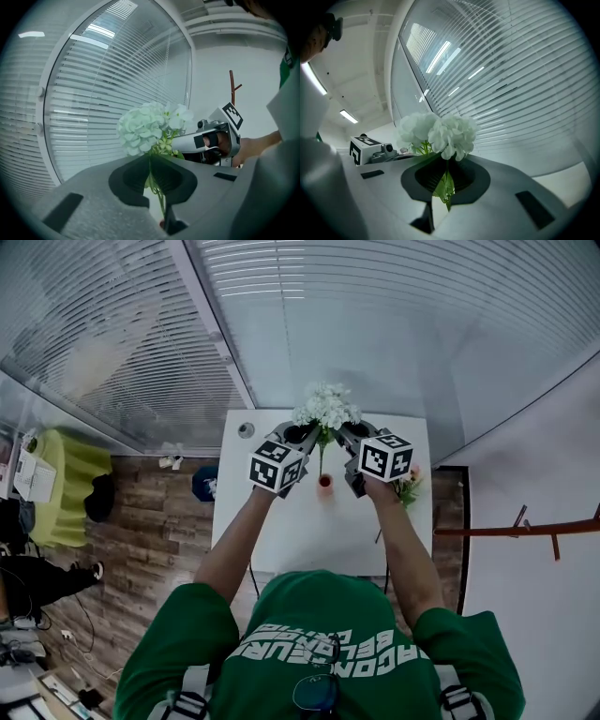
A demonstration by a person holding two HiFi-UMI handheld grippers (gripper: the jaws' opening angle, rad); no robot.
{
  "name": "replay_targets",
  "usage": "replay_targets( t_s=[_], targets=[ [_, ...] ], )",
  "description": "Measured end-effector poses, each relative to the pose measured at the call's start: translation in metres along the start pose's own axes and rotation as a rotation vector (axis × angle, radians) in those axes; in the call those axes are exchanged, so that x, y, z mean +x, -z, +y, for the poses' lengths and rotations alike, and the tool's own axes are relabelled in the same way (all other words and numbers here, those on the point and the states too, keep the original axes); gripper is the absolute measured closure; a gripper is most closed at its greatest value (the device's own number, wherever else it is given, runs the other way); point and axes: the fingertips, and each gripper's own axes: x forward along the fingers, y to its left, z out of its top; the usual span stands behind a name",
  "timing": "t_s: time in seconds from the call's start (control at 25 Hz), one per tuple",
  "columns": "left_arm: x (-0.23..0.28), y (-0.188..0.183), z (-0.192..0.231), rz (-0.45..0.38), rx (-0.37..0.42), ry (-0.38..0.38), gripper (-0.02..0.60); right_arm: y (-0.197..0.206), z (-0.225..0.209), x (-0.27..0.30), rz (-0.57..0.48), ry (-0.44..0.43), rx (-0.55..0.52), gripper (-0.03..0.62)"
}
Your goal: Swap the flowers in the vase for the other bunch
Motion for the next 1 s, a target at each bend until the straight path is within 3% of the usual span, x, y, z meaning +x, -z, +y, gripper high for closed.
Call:
replay_targets(
  t_s=[0.68,1.0],
  targets=[
    [0.028,0.045,-0.024,-0.003,0.009,0.048,0.557,0.041,-0.035,-0.022,0.048,0.047,0.03,0.565],
    [0.031,0.071,-0.029,0.05,-0.013,0.063,0.558,0.068,-0.042,-0.026,0.099,0.058,0.061,0.565]
  ],
)
